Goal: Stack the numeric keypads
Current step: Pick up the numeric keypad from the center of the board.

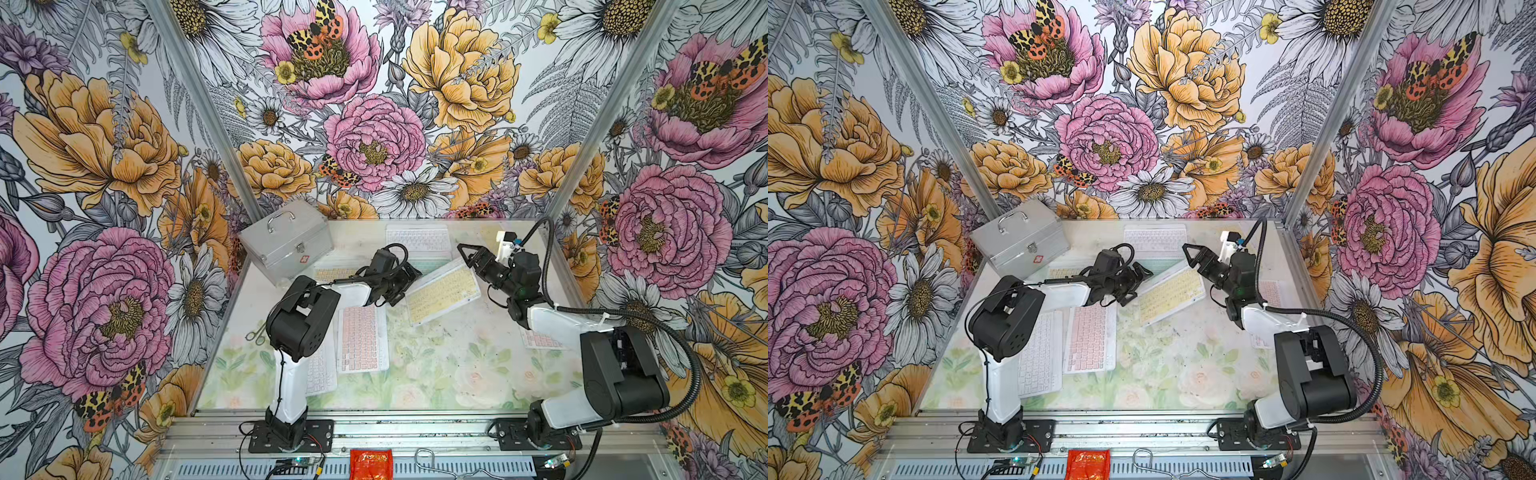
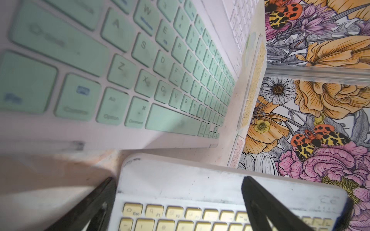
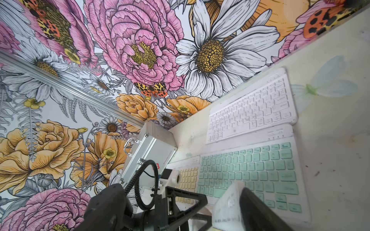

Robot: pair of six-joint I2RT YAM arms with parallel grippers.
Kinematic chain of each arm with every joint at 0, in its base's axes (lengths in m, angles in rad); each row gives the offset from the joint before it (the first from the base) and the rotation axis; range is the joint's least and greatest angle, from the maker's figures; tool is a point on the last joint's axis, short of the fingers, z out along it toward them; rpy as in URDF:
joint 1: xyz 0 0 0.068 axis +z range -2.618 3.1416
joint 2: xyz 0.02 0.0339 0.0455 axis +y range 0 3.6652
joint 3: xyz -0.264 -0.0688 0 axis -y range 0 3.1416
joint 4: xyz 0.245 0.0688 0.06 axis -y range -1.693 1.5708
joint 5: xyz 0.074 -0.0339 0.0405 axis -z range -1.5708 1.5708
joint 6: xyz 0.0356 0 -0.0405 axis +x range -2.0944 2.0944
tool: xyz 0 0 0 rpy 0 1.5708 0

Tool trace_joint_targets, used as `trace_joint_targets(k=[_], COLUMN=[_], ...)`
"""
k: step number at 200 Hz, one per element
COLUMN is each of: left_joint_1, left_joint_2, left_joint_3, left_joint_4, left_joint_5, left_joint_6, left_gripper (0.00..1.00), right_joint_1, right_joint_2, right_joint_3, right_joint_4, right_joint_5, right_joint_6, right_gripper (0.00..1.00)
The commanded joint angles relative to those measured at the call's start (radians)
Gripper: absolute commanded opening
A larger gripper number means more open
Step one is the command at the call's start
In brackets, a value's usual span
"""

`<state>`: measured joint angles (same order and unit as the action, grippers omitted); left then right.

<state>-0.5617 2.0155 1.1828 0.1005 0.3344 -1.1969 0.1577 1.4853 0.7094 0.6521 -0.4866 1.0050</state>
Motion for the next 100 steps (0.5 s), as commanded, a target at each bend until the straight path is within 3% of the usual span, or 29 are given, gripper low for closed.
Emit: trace_joint_targets(k=[1,100], left_joint_1=[-0.066,-0.076], left_joint_2=[-0.007,-0.024], left_joint_3=[-0.014,-0.060], left_joint_4=[0.139,0.178], left_joint_5=[0.126,0.091], left_joint_6=[-0.083,-0.108], left_gripper=[0.99,0.99], right_joint_1=[0.062,0.078], right_joint_2=[0.036,-0.053], right_joint_3=[-0.025,-0.050], right_joint_4=[-0.046,-0.161], right_joint_5=[-0.112,0.101], right_joint_6=[0.121,0.189], right_gripper=[0.90,0.90])
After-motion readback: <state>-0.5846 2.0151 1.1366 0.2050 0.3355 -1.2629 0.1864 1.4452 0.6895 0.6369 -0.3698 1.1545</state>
